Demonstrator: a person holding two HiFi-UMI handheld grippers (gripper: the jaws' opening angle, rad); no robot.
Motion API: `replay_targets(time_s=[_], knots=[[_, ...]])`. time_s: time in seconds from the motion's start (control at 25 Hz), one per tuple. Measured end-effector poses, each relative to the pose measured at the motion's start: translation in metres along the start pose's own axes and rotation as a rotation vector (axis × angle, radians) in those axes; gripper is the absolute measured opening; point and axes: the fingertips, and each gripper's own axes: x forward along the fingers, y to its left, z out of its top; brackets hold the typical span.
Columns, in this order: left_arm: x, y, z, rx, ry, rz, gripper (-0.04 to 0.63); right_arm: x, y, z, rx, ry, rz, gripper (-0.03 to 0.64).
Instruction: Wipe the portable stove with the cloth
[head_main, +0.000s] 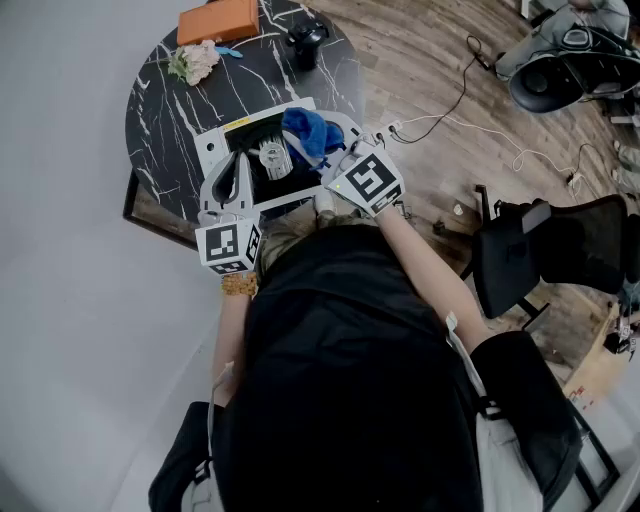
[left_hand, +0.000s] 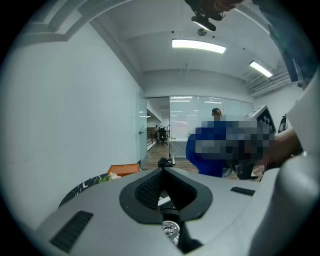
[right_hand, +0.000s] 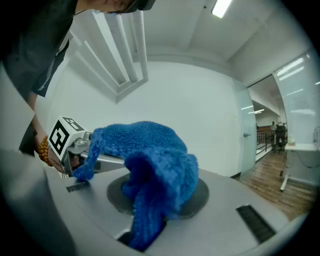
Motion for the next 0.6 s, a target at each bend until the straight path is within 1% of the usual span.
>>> replay_targets(time_s=[0.12,0.24,0.36,0.44,0.6], knots=[[-0.007,0.01,-0.026,-0.015,0.053,0.002,0.014,0.009,0.005,-0.022,0.026,0.038,0.062,0.069],[-0.011,0.025,-0.058,-0.03,0.146,-0.004,0.014,0.017,-0.004,-0.047,0.051,0.079,0.11,0.071],[-0.02,0.047,-0.094,-0.074,0.249,0.014,0.014,0.023,-0.021,-0.068,0.077,0.137,0.155,0.071],[-0.027,0.062,-0.116,-0.111,0.305,0.029,0.014,0.029,-0.033,-0.081,0.069,0.187,0.17,0.073],[-0.032,0.081,-0.151,-0.175,0.389,0.04,0.015,0.046,-0.052,-0.106,0.06,0.279,0.192,0.075]])
